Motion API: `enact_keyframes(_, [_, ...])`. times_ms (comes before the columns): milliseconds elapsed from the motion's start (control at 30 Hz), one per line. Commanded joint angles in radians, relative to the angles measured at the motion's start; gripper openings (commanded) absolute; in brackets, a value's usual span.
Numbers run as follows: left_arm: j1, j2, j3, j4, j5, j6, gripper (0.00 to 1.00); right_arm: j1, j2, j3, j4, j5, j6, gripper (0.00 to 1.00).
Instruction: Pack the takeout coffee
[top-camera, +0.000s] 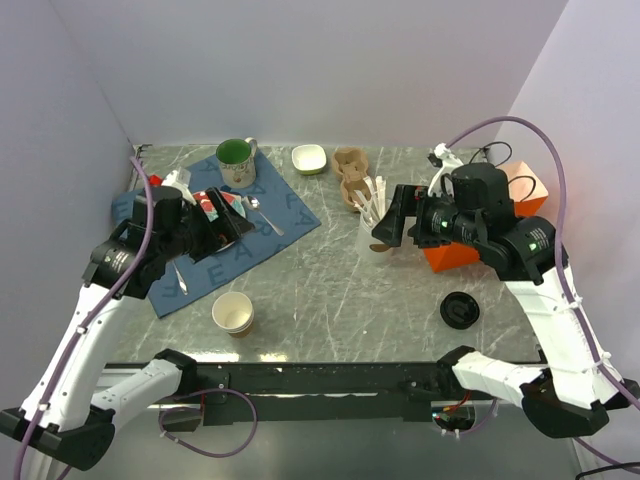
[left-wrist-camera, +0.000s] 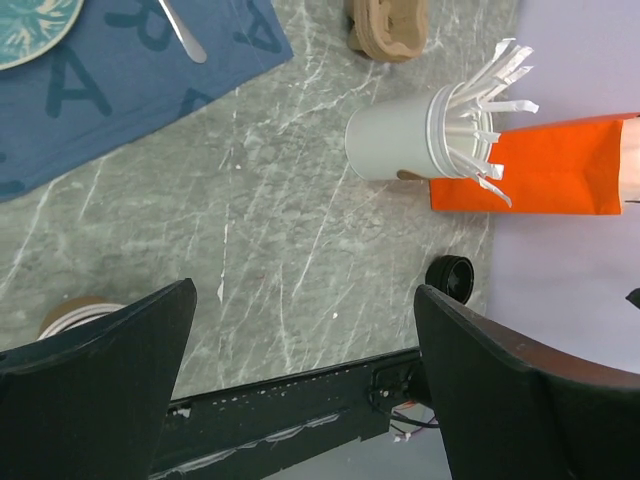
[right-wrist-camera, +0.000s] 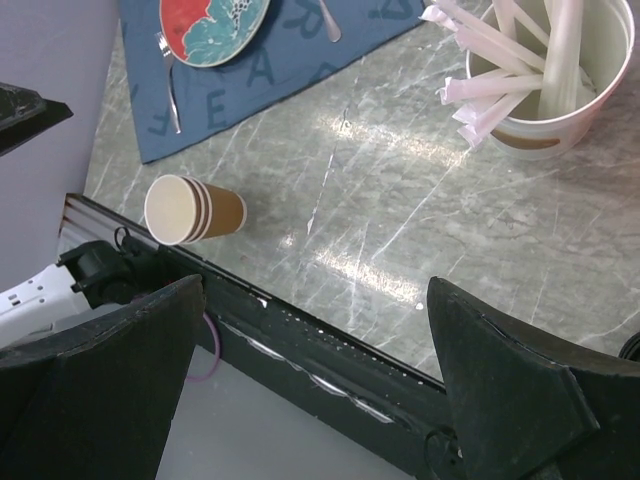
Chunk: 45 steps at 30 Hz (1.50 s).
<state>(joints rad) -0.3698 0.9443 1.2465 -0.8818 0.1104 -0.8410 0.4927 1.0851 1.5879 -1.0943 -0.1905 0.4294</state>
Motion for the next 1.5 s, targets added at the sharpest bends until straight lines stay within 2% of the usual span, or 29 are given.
enact_keyframes(0, [0.002,-0.006,0.080,-0.081,-0.069,-0.020,0.98,-0.005,-0.027,0.014,-0.007,0.014,0.005,1.00])
enact_keyframes(133, [0.002,0.011,0.131,-0.161,-0.107,0.011,0.99,-0.005,-0.047,-0.008,-0.003,0.002,-0.001,1.00])
enact_keyframes(233, [0.002,0.069,0.203,-0.245,-0.205,0.071,0.99,-0.005,-0.050,0.001,-0.010,-0.006,-0.017,1.00])
enact_keyframes(367, [0.002,0.166,0.261,-0.342,-0.230,0.105,0.94,-0.005,-0.053,0.030,-0.029,-0.001,-0.049,1.00])
enact_keyframes(467, [0.000,0.198,0.213,-0.339,-0.155,0.115,0.87,-0.005,-0.073,0.018,-0.029,0.013,-0.064,1.00])
enact_keyframes(600, [-0.056,0.221,0.104,-0.302,-0.127,0.094,0.71,-0.006,-0.109,-0.034,-0.003,-0.009,-0.073,0.99])
enact_keyframes(700, [-0.124,0.257,0.065,-0.318,-0.175,0.054,0.69,-0.005,-0.131,-0.069,0.019,-0.043,-0.075,0.98])
enact_keyframes(867, [-0.173,0.274,-0.004,-0.318,-0.245,0.030,0.62,-0.005,-0.169,-0.131,0.059,-0.067,-0.072,0.93])
enact_keyframes(1033, [-0.208,0.272,-0.094,-0.241,-0.213,0.031,0.55,-0.005,-0.183,-0.155,0.088,-0.084,-0.075,0.92])
enact_keyframes(1300, [-0.270,0.344,-0.102,-0.236,-0.268,-0.009,0.43,-0.005,-0.175,-0.149,0.093,-0.086,-0.070,0.91])
enact_keyframes(1467, [-0.282,0.352,-0.116,-0.247,-0.276,-0.029,0.41,-0.005,-0.183,-0.155,0.088,-0.083,-0.066,0.91])
